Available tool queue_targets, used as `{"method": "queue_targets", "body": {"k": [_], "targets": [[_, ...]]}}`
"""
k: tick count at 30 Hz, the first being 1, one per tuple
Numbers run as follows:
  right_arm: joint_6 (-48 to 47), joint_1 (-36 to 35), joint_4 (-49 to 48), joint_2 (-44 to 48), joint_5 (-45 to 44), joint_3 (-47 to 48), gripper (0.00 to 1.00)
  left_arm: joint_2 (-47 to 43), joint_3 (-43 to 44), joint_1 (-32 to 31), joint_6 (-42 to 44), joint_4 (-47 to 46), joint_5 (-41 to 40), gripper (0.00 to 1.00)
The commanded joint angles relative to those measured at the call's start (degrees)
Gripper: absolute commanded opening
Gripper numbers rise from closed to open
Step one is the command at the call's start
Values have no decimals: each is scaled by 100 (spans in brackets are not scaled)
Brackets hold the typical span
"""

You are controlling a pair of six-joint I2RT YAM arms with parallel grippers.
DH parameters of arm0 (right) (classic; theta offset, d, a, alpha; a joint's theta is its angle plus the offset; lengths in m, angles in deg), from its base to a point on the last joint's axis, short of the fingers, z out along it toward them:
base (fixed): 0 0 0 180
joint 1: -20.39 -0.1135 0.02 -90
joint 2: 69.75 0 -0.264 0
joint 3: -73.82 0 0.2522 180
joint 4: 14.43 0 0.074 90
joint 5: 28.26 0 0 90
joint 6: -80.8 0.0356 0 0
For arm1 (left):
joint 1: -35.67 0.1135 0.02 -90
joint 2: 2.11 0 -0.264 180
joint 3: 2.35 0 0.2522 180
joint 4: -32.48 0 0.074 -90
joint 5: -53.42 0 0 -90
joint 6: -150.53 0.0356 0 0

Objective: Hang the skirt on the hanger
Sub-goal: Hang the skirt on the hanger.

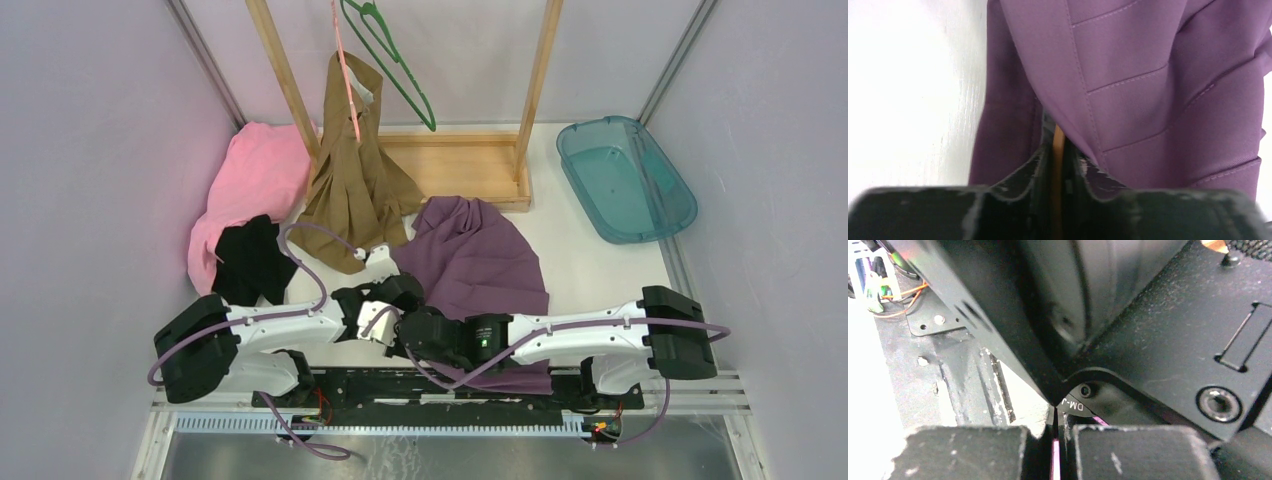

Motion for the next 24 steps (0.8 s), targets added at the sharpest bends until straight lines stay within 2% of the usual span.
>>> {"method": "queue_targets", "body": {"k": [1, 8, 10, 12, 13, 14, 15, 24], "targets": [[-280, 26, -1600, -221, 434, 57, 1, 56, 276, -182, 147, 64, 130, 34], [-14, 24, -1916, -210, 403, -443, 1, 50, 264, -188, 545, 411, 844, 47], [99, 26, -2064, -197, 390, -642, 1, -76, 174, -194, 608, 514, 898, 53], [198, 26, -2206, -166, 397, -840, 1, -289, 54, -196, 626, 567, 798, 65], [245, 26, -2274, -142, 390, -924, 1, -394, -11, -195, 656, 551, 765, 76], [290, 24, -2341, -102, 389, -1019, 1, -566, -67, -191, 693, 521, 716, 93], [329, 23, -2417, -54, 385, -1100, 1, -683, -117, -189, 737, 463, 679, 100], [583, 20, -2903, 240, 252, -1600, 1, -1185, -170, -191, 898, 291, 401, 99]]}}
